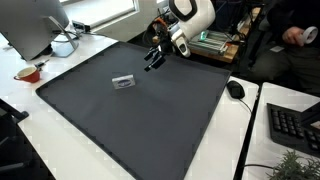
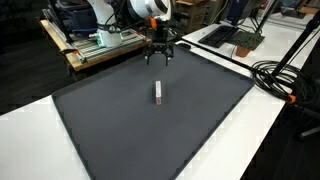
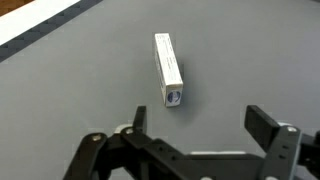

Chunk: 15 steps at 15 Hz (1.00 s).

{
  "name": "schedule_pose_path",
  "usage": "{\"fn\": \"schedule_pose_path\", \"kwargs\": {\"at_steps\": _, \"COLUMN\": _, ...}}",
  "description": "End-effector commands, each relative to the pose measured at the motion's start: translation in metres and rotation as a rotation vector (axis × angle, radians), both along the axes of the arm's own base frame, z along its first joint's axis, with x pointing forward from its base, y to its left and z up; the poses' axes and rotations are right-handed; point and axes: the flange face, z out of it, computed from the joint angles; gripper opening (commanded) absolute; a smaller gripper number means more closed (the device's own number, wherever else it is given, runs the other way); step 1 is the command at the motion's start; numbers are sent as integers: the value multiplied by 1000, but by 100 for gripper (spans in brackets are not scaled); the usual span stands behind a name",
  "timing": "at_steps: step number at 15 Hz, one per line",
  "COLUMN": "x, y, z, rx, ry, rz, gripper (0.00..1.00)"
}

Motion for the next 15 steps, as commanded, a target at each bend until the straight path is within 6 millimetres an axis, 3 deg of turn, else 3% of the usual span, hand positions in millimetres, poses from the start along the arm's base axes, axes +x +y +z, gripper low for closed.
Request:
{"fn": "schedule_pose_path", "kwargs": {"at_steps": 1, "x": 0, "y": -2, "z": -4, "rx": -10, "ry": 5, "rz": 7, "gripper": 100}}
{"fn": "schedule_pose_path", "kwargs": {"at_steps": 7, "x": 4, "y": -7, "z": -22, "rx": -8, "ry": -41, "rz": 105, "gripper": 100}}
{"fn": "schedule_pose_path", "kwargs": {"at_steps": 15, "x": 17, "y": -31, "z": -57, "rx": -31, "ry": -64, "rz": 168, "gripper": 100}}
